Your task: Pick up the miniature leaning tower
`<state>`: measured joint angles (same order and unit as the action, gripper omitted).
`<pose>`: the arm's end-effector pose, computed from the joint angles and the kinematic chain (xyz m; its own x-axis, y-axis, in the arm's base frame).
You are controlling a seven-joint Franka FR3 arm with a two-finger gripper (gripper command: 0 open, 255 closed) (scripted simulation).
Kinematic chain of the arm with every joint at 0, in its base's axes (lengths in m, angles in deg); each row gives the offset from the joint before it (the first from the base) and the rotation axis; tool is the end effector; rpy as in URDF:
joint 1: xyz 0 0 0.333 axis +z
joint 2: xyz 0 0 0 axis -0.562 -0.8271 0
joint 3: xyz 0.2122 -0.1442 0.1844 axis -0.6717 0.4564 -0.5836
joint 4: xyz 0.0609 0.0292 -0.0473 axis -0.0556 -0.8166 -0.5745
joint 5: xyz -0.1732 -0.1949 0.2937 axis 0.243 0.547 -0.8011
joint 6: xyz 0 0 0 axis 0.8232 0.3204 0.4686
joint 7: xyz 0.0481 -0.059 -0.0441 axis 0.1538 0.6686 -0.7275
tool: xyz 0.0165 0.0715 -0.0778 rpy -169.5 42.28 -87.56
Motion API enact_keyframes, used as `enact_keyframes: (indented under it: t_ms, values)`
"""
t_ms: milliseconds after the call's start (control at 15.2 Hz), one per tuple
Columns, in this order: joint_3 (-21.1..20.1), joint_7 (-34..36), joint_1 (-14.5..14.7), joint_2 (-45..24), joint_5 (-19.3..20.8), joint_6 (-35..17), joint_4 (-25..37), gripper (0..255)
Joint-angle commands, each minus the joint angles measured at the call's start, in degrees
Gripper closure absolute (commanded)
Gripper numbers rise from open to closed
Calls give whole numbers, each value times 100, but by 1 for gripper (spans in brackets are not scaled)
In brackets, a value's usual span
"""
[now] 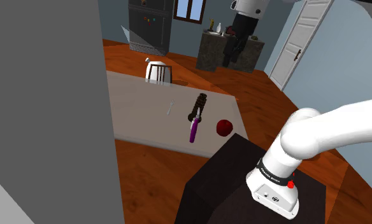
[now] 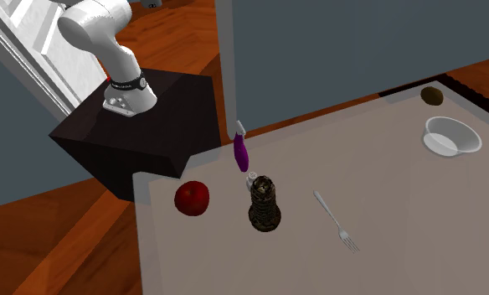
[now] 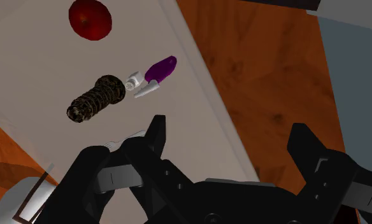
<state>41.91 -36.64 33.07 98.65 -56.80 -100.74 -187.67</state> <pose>0.3125 0.0207 0.6185 0.9918 0.1064 0.0712 0.1061 -0.9943 0.0091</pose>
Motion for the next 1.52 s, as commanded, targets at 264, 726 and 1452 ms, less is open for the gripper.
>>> enact_keyframes:
  t_ms: [264, 726, 1452]
  values:
    - [327, -359, -118, -352, 165, -598, -259, 0]
    - [897, -975, -300, -1245, 363, -1641, -429, 0]
    - [1728, -2054, -467, -3215, 188, -3056, 60, 0]
